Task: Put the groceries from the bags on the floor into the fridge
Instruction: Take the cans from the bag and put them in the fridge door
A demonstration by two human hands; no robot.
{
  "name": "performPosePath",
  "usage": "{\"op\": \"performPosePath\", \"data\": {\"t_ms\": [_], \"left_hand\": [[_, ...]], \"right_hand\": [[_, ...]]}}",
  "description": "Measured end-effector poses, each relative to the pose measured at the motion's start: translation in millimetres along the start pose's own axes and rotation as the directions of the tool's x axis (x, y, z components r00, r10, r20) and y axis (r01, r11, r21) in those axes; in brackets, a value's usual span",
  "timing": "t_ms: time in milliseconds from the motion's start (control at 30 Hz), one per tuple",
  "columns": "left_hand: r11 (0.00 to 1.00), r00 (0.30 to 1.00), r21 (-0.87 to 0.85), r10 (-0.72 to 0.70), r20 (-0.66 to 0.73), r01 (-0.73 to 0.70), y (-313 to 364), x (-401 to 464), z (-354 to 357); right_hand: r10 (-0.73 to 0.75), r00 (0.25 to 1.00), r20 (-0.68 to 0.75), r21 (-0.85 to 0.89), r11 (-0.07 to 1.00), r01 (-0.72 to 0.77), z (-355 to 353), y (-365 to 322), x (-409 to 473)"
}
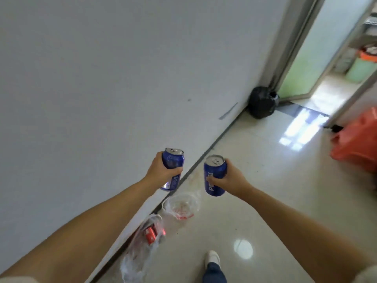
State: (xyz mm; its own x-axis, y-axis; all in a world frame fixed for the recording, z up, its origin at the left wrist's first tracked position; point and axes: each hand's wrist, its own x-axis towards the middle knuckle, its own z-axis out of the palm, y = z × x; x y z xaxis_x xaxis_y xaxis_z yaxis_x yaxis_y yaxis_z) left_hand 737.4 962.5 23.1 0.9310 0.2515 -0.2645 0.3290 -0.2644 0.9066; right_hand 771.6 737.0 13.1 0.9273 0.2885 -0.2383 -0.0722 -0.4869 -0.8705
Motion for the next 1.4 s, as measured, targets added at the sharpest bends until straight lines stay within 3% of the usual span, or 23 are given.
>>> {"op": "performPosePath", "data": {"t_ms": [167,367,500,733,967,1400], "left_hand": [[0.972,0.931,0.089,0.178,0.319,-0.216,76.8,-20.8,113.2],[0.94,0.719,0.005,0.257,0.646,-0.34,145.6,-108.9,296.3],[0.939,0.556,-0.037,0.235,0.798,-0.343,172.6,-187.0,424.1],[0.946,0.421,-0.103,0.233,0.877,-0.308,208.5,-311.0,615.3],[0.933,0.377,-0.116,0.248,0.892,-0.34,245.8,-346.9,733.8],[0.849,0.359,-0.151,0.367,0.858,-0.507,405.1,-282.3,988.7]], "right_hand": [[0.103,0.932,-0.348,0.085,0.993,-0.078,-106.8,36.6,-97.7],[0.27,0.686,-0.676,0.236,0.961,-0.145,-226.7,111.5,-258.8],[0.341,0.522,-0.781,0.312,0.939,-0.147,-297.6,165.2,-378.5],[0.381,0.33,-0.864,0.309,0.917,-0.251,-399.3,237.5,-550.1],[0.393,0.264,-0.881,0.303,0.897,-0.323,-510.8,302.7,-598.5],[0.335,0.291,-0.896,0.267,0.931,-0.247,-796.4,393.0,-522.2]]}}
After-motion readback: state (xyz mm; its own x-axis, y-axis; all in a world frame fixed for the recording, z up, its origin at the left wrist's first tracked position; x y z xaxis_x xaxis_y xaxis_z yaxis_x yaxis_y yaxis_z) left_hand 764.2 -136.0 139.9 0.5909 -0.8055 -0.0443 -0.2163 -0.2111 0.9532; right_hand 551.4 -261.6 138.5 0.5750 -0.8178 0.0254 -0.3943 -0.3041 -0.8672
